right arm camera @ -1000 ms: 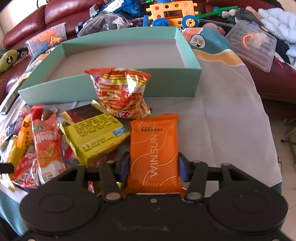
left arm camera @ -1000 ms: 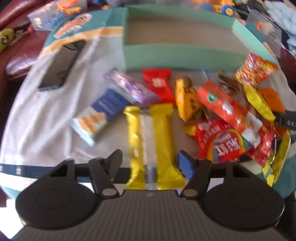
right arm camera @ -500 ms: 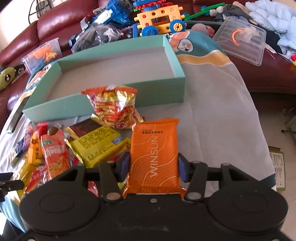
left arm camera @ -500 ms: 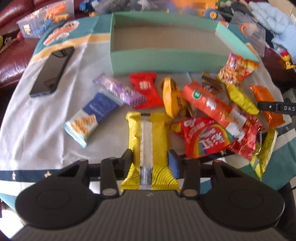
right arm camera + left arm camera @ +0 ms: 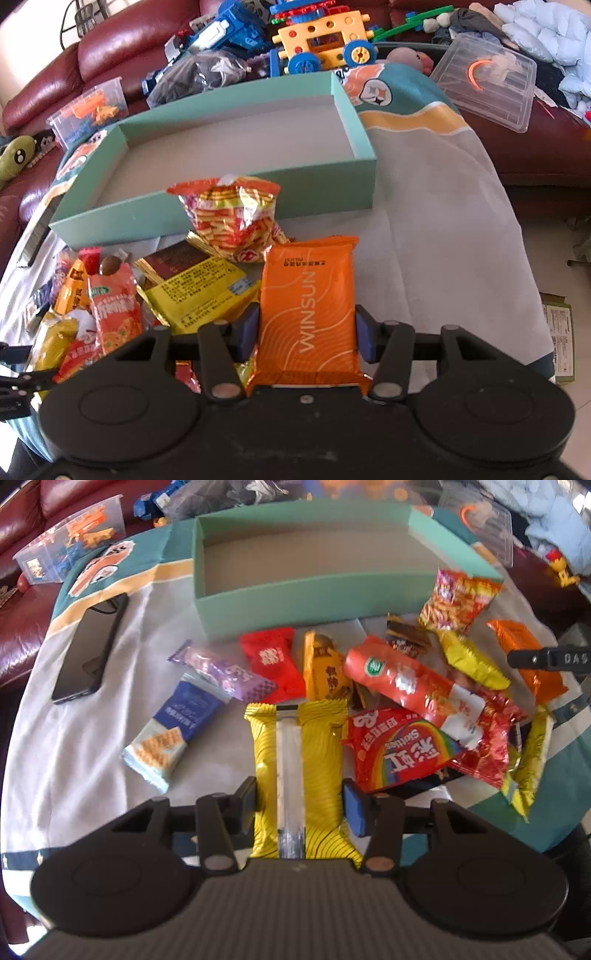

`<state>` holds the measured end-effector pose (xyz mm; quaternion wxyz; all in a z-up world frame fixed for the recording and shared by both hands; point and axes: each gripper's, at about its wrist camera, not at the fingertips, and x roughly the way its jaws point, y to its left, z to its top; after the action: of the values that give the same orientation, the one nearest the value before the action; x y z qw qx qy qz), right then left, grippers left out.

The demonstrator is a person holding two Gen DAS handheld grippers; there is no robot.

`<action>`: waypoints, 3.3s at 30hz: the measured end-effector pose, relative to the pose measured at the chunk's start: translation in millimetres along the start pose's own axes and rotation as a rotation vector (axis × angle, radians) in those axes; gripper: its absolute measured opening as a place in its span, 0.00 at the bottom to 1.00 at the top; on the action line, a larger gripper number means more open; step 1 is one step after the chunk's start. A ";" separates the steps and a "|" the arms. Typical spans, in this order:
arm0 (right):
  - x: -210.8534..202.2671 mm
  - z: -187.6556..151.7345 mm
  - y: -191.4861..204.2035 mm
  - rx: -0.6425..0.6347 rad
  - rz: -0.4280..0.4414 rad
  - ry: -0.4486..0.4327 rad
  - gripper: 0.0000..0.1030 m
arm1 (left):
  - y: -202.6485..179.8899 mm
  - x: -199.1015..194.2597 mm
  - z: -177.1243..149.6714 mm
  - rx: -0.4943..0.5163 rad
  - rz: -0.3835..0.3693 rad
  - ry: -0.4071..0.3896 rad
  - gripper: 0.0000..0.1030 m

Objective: Organize snacks
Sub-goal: 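Carry both packs into the teal tray and open both tools, then grasp the yellow Cheese stick with the right tool while the left tool grasps the red tube snack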

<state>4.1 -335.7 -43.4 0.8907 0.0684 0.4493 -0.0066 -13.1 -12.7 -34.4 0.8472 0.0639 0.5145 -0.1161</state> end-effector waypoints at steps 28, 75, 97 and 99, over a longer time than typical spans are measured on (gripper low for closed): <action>82.6 214.5 5.8 -0.022 0.060 -0.089 0.50 | 69.5 79.0 266.8 -0.119 0.010 -0.177 0.49; -33.0 3.2 -4.7 0.195 0.098 0.110 0.98 | -8.0 6.2 53.4 -0.119 -0.104 -0.030 1.00; -20.5 -47.1 6.3 0.105 0.002 0.107 0.21 | -56.6 46.1 62.0 -0.067 -0.098 -0.005 0.45; -22.4 -48.7 4.5 0.094 0.002 0.100 0.21 | -54.5 42.4 58.2 -0.032 -0.115 -0.010 0.32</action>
<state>-47.8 -326.1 -53.5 0.8629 0.1106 0.4926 -0.0233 41.3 -84.1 -44.4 0.8426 0.0200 0.5148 -0.1568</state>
